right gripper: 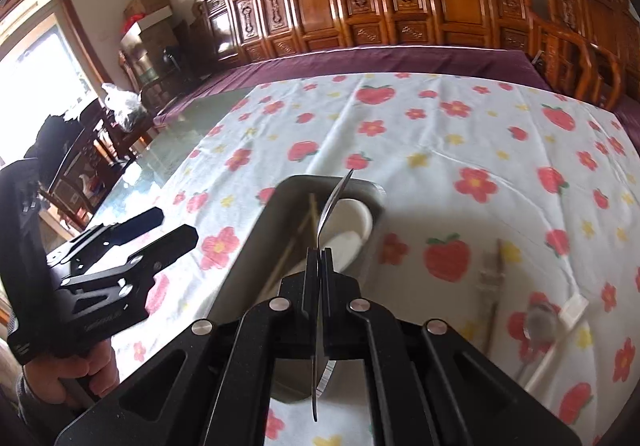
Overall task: Organize utensils
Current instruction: 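Carry the white spoon over the tray while the right gripper carries the knife there, then release the spoon and knife into the tray, opening both grippers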
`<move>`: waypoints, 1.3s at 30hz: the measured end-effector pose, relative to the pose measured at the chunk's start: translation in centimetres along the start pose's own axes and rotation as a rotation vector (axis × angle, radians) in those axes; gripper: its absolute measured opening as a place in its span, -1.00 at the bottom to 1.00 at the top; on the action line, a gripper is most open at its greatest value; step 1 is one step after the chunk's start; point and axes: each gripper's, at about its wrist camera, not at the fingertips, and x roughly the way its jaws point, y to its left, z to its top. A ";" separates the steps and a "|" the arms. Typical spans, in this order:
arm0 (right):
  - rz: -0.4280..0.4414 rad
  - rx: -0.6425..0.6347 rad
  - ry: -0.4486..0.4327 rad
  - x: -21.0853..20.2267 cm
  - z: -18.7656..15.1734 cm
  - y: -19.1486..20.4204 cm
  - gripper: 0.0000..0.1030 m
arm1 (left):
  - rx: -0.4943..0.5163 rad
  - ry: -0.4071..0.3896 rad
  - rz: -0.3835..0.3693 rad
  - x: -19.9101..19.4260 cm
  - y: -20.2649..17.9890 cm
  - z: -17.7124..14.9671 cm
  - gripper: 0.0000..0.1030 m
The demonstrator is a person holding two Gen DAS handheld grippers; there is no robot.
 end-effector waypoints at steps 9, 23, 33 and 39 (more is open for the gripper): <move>-0.011 -0.033 0.083 5.4 0.1 2.9 -0.95 | -0.032 -0.002 0.032 -1.0 2.9 -0.3 0.44; 0.026 -0.018 0.112 7.3 -1.3 3.3 -0.88 | -0.028 0.005 0.051 -0.7 3.1 -0.6 0.44; 0.002 -0.040 0.003 0.3 -1.4 0.3 -0.88 | 0.015 -0.009 0.014 -1.0 0.2 -0.8 0.44; -0.075 -0.032 -0.060 -5.7 -2.6 -3.5 -0.79 | 0.044 -0.026 -0.030 -1.6 -2.5 -1.2 0.44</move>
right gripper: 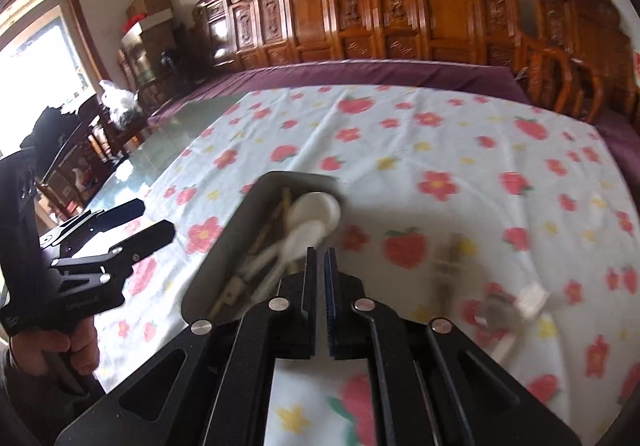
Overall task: Organize utensils
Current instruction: 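Release the spoon and knife into the tray, opening both grippers, then grasp the white plastic fork with the right gripper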
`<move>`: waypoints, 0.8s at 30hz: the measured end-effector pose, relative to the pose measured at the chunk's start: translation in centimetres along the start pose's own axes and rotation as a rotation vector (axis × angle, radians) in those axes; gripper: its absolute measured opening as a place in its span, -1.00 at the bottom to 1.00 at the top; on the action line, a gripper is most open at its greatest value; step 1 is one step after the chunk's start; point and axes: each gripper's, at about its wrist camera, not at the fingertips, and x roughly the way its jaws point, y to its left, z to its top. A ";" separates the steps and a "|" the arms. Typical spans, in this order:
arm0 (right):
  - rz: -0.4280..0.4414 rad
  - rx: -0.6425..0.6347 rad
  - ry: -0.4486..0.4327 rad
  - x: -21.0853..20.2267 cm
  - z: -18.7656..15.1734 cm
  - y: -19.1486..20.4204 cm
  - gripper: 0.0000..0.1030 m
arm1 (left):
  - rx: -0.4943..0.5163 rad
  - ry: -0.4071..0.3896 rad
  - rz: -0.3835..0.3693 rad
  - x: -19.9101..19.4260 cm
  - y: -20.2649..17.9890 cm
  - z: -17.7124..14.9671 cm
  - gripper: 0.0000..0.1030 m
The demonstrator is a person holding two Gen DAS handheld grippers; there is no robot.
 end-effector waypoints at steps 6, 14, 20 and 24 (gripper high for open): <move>-0.129 0.024 -0.002 -3.4 -2.6 -5.4 -0.61 | 0.031 -0.007 -0.037 -0.2 -2.5 -0.4 0.44; -0.248 0.104 0.075 -1.7 -6.4 -11.1 -0.48 | 0.053 -0.006 -0.084 -0.4 -5.1 -1.2 0.44; -0.279 0.198 0.126 1.9 -7.7 -13.4 -0.47 | 0.095 -0.002 -0.100 -0.4 -7.3 -2.0 0.44; -0.288 0.229 0.143 3.5 -7.6 -13.9 -0.37 | 0.117 0.006 -0.105 -0.2 -8.3 -2.3 0.44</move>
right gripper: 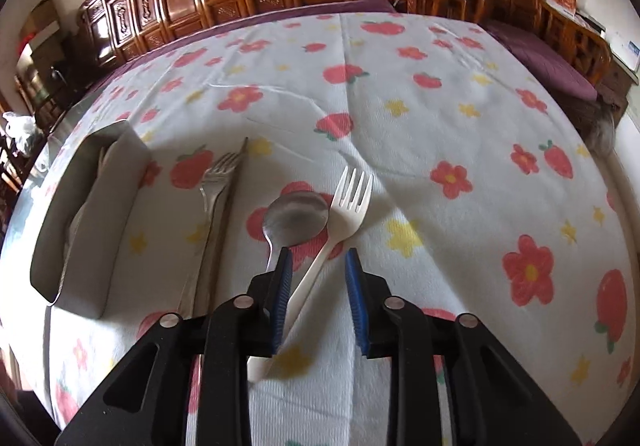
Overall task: Organize utensils
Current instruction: 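Grasp the white plastic fork with the right gripper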
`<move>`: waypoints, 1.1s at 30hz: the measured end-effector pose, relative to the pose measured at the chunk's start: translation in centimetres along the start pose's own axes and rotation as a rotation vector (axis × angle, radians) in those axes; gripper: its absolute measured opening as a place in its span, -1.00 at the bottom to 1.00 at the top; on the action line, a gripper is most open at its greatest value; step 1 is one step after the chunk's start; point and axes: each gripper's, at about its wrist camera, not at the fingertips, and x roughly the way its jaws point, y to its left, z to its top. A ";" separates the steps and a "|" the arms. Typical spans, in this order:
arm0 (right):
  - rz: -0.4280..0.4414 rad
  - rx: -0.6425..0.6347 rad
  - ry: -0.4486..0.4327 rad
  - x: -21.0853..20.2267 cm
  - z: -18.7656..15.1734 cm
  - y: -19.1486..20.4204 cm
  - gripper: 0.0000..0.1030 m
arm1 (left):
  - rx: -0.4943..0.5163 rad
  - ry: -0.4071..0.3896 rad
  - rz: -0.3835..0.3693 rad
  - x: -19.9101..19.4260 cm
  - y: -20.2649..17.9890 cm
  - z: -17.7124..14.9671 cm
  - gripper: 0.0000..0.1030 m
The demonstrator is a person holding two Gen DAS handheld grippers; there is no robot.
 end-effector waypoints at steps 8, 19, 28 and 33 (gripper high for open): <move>-0.066 -0.020 0.052 2.2 0.3 1.2 -0.37 | 0.011 0.004 -0.001 0.2 -0.5 -0.2 0.44; -0.108 -0.046 0.078 1.9 0.2 0.3 -0.77 | 0.018 0.002 -0.002 0.2 -0.8 -0.3 0.44; -0.083 -0.025 0.068 0.4 -0.5 -2.6 -0.84 | 0.031 0.019 0.000 0.3 -2.9 -0.4 0.44; -0.054 -0.043 0.031 -1.0 -1.5 -3.9 -0.84 | 0.068 0.036 0.018 0.6 -5.1 0.1 0.44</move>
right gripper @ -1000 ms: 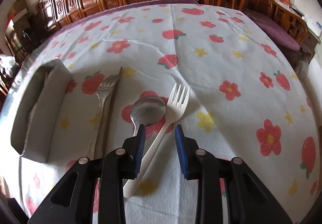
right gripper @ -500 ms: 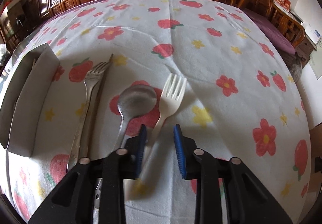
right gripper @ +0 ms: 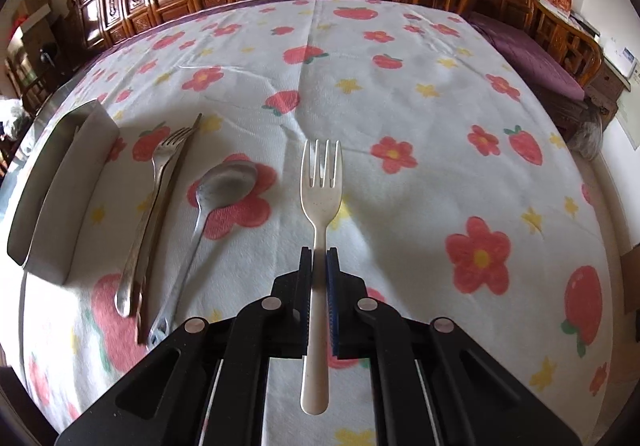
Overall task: Organize utensils
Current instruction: 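Grasp the white plastic fork with the right gripper, then grasp the metal fork with the left gripper while the right gripper holds the white fork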
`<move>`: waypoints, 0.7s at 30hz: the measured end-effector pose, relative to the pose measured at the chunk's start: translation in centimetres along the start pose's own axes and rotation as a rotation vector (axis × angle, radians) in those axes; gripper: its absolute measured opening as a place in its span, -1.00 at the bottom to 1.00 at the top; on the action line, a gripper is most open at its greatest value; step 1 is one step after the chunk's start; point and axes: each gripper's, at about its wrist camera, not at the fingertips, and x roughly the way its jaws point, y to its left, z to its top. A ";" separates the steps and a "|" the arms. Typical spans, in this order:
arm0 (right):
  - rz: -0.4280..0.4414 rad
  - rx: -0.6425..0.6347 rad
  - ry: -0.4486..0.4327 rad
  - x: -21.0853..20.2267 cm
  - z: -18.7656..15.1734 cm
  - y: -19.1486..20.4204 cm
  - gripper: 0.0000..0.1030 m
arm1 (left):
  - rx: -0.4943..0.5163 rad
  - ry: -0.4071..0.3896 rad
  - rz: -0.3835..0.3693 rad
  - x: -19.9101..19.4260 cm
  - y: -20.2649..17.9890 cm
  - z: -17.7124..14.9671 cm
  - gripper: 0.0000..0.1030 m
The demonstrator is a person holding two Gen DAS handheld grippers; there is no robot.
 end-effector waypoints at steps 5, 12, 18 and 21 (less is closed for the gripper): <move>0.038 -0.003 -0.016 0.0 -1.0 -1.2 -0.84 | 0.010 0.056 -0.005 2.1 -2.3 0.7 0.44; 0.095 -0.019 -0.081 -0.5 -1.5 -2.1 -0.84 | 0.008 0.141 0.020 6.8 -3.9 2.0 0.44; 0.124 -0.027 -0.096 0.2 -2.4 -2.4 -0.83 | 0.013 0.202 0.042 10.4 -4.6 3.1 0.20; 0.120 -0.041 -0.101 0.2 -2.4 -2.2 -0.84 | 0.029 0.237 0.044 11.8 -5.2 3.6 0.05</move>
